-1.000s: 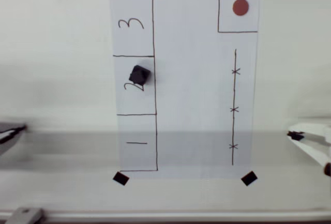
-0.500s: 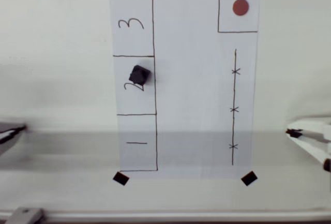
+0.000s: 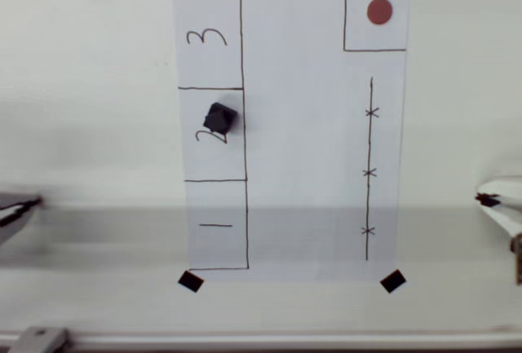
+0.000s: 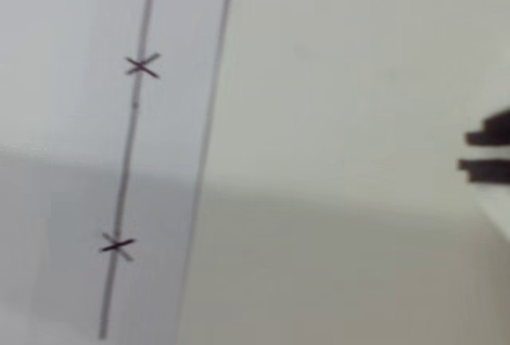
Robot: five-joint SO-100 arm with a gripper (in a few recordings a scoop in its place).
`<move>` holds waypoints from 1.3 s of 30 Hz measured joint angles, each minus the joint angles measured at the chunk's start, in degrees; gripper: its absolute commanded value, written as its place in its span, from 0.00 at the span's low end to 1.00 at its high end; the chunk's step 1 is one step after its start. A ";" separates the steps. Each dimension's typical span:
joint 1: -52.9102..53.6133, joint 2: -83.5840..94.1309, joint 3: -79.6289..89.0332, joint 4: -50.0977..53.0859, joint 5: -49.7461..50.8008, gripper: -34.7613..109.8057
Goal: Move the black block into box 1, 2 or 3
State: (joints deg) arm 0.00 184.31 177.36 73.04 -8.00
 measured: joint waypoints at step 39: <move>0.97 0.79 0.00 2.55 6.77 0.24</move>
State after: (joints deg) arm 0.97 185.10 177.36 75.59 -1.23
